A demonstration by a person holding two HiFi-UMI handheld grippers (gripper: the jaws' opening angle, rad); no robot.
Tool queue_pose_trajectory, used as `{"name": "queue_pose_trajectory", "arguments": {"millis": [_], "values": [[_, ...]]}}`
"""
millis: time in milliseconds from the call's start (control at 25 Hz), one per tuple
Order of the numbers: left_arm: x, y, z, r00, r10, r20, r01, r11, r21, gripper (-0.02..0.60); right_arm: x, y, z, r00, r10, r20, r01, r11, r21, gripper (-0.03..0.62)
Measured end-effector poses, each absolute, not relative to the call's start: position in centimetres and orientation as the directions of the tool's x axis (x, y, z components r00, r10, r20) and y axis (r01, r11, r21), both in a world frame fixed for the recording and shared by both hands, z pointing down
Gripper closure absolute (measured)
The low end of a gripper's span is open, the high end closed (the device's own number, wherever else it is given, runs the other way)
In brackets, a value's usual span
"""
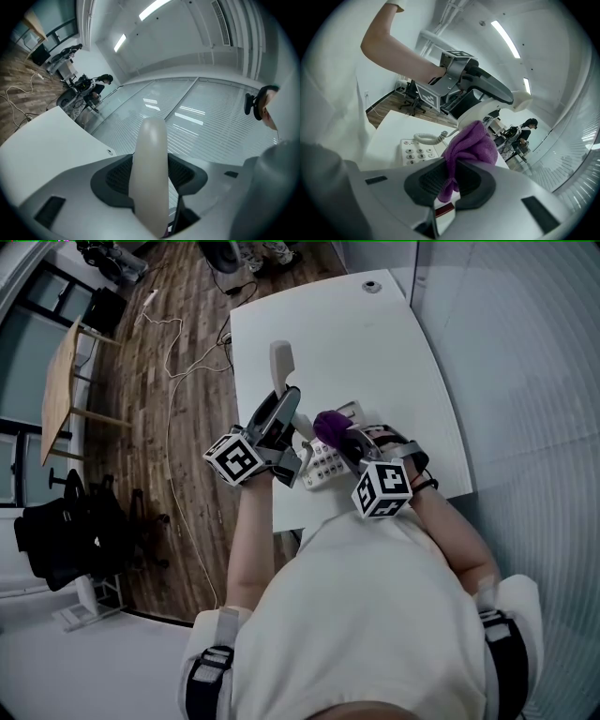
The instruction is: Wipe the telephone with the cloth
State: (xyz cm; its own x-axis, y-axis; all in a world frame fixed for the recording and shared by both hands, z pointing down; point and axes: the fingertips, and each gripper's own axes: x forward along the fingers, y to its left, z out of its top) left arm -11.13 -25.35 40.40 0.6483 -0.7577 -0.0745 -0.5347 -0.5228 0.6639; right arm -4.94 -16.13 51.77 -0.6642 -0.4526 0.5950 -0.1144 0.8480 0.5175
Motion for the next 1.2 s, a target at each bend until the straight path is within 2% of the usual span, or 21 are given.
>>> {"name": "queue_pose_trajectory", "arguments": {"millis": [240,360,760,960,1200], "values": [[-11.8,-25.8,40.2,0.628,-0.775,-0.066,-0.556,-0.507,0.659,0.344,-4.8,-16.1,52.3,-0.665,-0.429,0.611,-0.108,0.865,0.490,0.549],[-12.5,-25.5,41.0,0.633,-0.774,-0.013,-0.598,-0.499,0.627,0.344,-4.5,-16.4,52.3,-0.665,-0.438,0.605,-0.141,0.869,0.473,0.549],[-12.8,-23.8,47.0,0.614,-0.737,0.284,-0.781,-0.514,0.355,0.345,-0.2,-20.3,50.7,-0.634,-0.566,0.526,-0.462,0.823,0.329,0.548],[-11.3,-23.6,49.3,0.627,-0.680,0.380,-0.778,-0.576,0.251,0.345,2.0,-21.5,50.0,-0.612,-0.611,0.503,-0.568,0.781,0.258,0.549],[-9.9,-23.8,52.4,0.620,-0.613,0.490,-0.738,-0.668,0.097,0.347,3.7,-21.7,50.7,-0.600,-0.626,0.498,-0.623,0.756,0.201,0.549]]}}
